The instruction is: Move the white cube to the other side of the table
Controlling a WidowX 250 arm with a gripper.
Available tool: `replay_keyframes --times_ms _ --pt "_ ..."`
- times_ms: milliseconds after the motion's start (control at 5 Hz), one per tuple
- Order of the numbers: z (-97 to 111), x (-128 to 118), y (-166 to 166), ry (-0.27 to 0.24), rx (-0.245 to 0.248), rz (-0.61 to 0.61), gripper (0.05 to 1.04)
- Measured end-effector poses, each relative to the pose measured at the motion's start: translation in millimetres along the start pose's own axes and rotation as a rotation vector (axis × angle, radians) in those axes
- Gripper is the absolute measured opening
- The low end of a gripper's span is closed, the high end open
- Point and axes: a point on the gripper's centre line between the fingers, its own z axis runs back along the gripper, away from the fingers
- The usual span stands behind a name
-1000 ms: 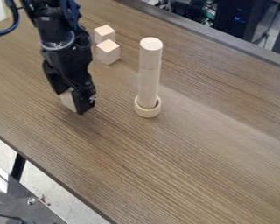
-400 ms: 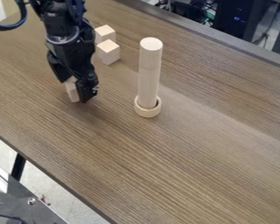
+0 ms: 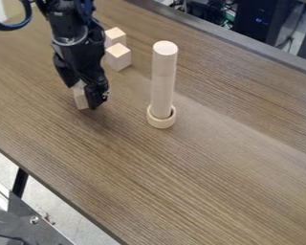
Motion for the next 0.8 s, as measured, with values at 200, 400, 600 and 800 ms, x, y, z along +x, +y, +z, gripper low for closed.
replay_keyframes --times_ms 200,400,600,800 --pt "4.6 -4.2 -0.3 0.003 0.040 0.009 0.998" --pt "6.4 -5.9 -1.6 0.015 0.029 -0.005 0.998" --pt "7.3 -3.8 2.6 0.014 0.022 -0.029 0.998" --pt "5.1 -4.0 2.4 0.023 0.017 -0.043 0.998"
